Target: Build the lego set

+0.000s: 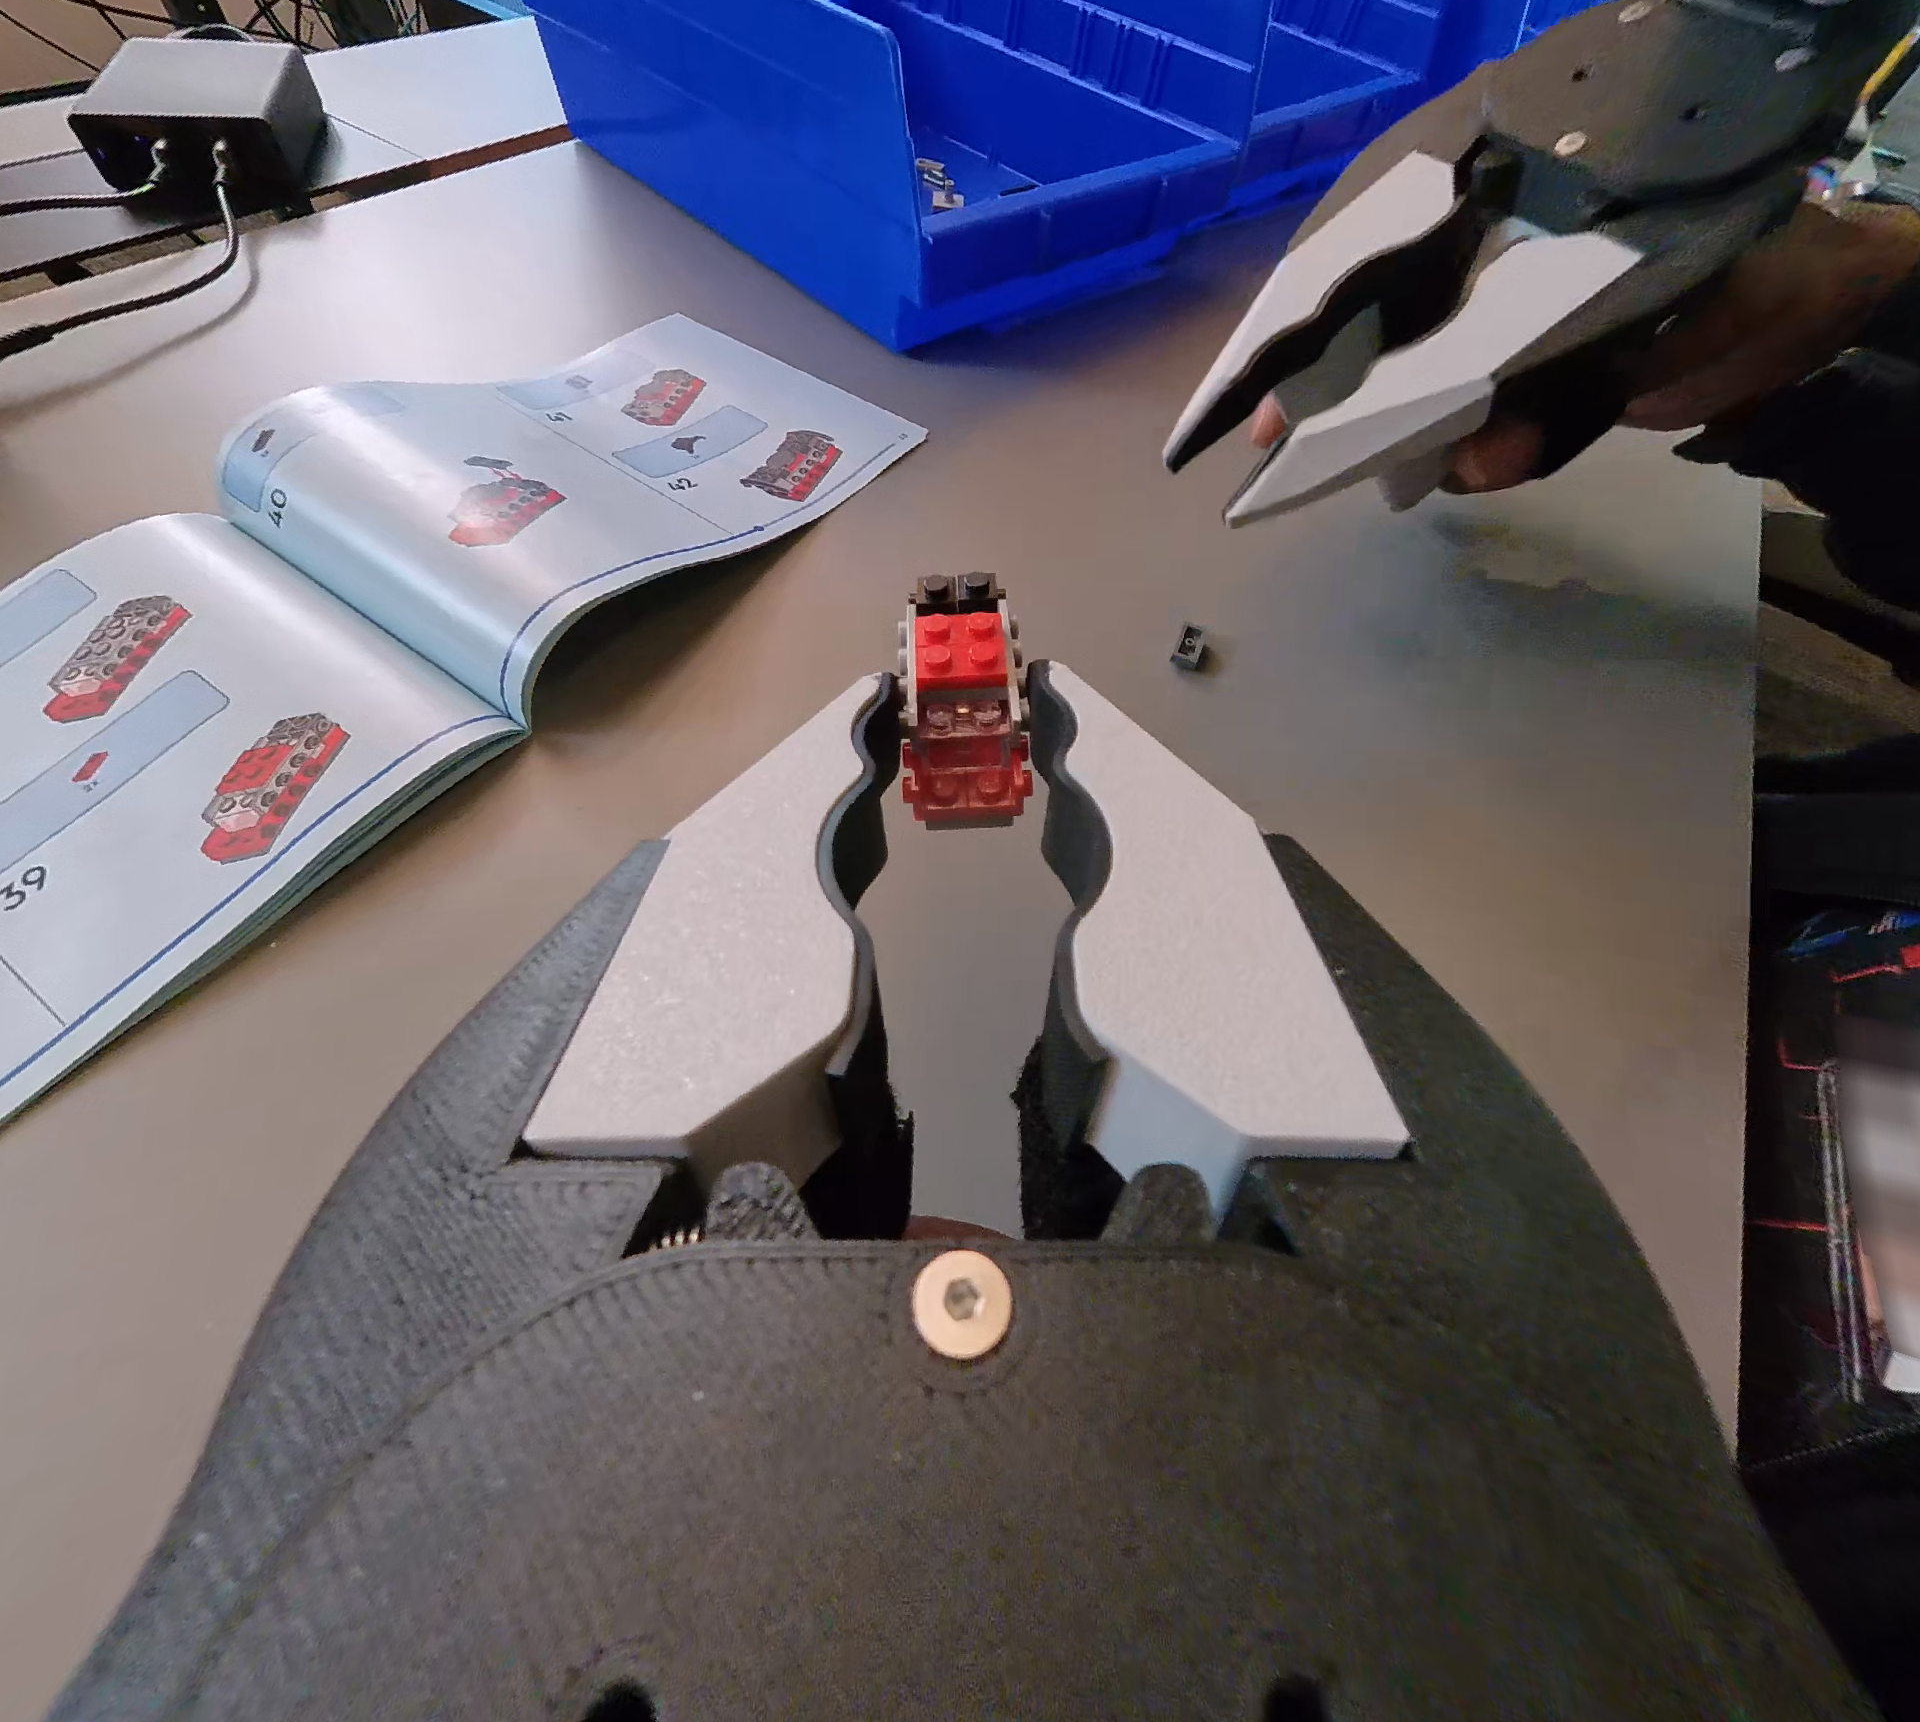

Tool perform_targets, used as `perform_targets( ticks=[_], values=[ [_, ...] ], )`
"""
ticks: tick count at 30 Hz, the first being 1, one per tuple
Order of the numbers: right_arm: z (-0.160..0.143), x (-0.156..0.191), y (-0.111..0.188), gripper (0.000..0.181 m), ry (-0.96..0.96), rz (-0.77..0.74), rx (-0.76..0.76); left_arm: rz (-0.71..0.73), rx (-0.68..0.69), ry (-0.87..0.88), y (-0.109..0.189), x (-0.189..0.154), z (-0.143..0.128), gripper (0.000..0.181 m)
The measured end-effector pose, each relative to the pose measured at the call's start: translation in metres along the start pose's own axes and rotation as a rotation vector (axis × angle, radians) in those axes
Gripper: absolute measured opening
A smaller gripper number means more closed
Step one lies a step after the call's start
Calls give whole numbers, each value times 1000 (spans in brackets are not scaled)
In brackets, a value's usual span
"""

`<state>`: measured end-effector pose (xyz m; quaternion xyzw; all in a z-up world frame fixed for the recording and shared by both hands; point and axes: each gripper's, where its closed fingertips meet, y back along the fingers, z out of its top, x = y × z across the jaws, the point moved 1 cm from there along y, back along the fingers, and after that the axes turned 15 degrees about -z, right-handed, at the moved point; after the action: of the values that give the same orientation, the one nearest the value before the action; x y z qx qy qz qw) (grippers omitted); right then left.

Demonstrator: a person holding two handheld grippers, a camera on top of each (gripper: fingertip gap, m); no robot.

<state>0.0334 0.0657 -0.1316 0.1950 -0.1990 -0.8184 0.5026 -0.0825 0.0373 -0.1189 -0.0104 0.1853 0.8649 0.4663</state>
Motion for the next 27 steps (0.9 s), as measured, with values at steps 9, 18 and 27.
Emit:
perform_targets(
  ticks=[9, 18, 27],
  values=[
    [-34, 15, -16, 24, 112, 80, 179, -3, -1, 0, 0, 0, 0, 25],
    [14, 10, 0, 10, 15, 86, -60, -11, -18, 17, 2, 0, 1, 25],
    [0, -11, 5, 16, -22, -1, -2, -19, -14, 17, 1, -1, 1, 25]
  ],
)
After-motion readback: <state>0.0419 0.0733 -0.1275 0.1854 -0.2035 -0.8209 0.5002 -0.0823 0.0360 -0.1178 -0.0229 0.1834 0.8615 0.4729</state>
